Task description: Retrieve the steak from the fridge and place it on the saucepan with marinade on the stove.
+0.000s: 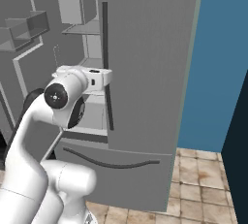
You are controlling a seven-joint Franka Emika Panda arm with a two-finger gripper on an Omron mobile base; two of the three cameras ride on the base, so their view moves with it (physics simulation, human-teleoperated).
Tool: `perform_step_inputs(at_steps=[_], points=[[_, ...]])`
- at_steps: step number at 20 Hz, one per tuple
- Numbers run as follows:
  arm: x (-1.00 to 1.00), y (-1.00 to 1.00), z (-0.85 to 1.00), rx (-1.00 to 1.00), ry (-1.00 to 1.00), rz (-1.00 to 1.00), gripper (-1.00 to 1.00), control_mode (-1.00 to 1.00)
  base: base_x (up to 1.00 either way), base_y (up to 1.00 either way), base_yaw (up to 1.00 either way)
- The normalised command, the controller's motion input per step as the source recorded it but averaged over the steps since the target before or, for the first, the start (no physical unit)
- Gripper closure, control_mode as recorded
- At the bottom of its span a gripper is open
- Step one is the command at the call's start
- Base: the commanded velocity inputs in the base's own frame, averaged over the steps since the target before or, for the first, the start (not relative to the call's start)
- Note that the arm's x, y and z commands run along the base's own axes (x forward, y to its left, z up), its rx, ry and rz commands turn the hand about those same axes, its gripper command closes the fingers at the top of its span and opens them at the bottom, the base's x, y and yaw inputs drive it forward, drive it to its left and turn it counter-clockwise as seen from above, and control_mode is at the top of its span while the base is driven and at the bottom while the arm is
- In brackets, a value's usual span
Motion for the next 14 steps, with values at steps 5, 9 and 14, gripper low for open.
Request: perform_step_inputs(at_steps=[5,9,14], points=[[0.4,0.0,-0.09,0.0,0.0,0.0,-1.0,-1.0,0.0,0.0,0.0],[0.4,0.0,-0.07,0.0,0.0,0.0,-1.0,-1.0,0.0,0.0,0.0],[0.45,0.0,-0.07,0.0,0.0,0.0,-1.0,-1.0,0.0,0.0,0.0]])
